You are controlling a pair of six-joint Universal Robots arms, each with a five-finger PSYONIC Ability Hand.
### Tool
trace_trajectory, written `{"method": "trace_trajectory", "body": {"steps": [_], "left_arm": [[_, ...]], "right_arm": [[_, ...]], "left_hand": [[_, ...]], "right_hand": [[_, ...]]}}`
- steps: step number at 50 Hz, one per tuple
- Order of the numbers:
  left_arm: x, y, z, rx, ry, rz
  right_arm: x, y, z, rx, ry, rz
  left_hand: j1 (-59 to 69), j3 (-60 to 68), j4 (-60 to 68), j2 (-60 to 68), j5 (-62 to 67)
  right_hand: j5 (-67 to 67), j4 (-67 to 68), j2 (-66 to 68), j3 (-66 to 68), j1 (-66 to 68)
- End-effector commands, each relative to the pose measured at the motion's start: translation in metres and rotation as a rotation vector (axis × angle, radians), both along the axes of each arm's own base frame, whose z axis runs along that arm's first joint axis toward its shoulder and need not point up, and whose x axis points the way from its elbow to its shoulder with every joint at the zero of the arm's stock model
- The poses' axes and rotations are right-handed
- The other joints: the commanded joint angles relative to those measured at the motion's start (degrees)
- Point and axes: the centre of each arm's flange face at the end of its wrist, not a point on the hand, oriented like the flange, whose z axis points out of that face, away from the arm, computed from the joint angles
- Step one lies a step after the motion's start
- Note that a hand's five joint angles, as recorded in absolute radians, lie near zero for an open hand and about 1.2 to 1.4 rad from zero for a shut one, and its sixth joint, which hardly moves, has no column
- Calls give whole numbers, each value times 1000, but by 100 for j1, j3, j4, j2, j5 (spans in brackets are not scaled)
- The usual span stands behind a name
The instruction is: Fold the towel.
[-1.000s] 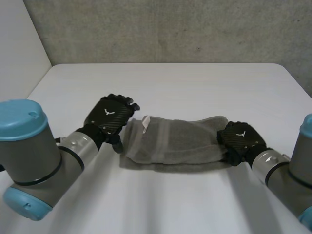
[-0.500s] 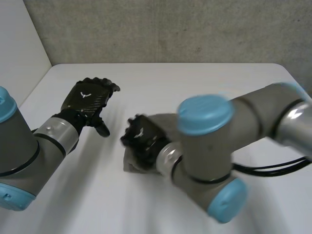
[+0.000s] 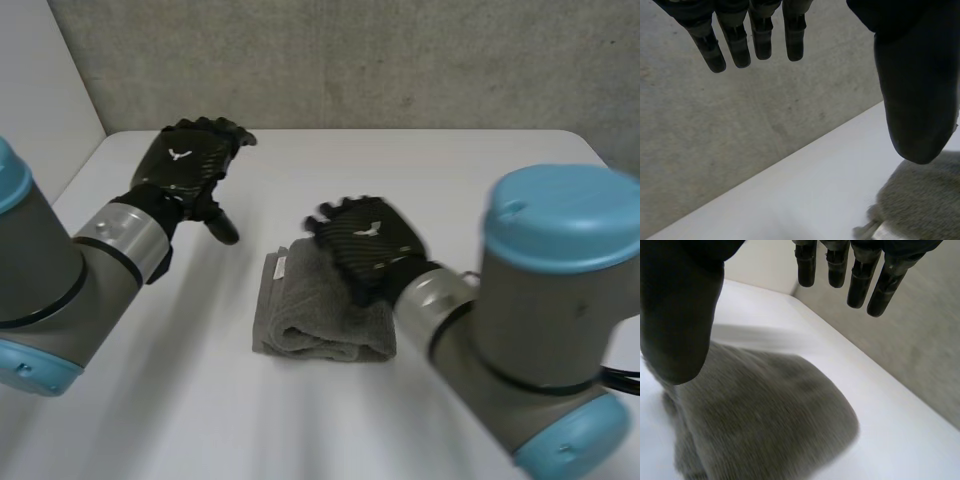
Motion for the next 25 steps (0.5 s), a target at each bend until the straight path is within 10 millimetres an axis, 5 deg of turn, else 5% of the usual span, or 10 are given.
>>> {"method": "trace_trajectory", "body": {"steps": [1, 13, 25], "left_arm": [[-22, 16, -30, 126, -16, -72], [-23, 31, -90, 282, -110, -94], [-19, 25, -105, 287, -169, -84]], "right_arm": [[-34, -29, -8, 110, -40, -150], [-33, -48, -44, 397, -222, -157], [-21, -62, -84, 437, -221, -173]], "left_hand": [[-427, -331, -376, -193, -155], [-410, -331, -376, -177, -138], [-410, -331, -376, -177, -138]], "right_hand": [[-351, -435, -436, -303, -343], [-351, -435, -436, -303, -343], [-351, -435, -436, -303, -343]]}}
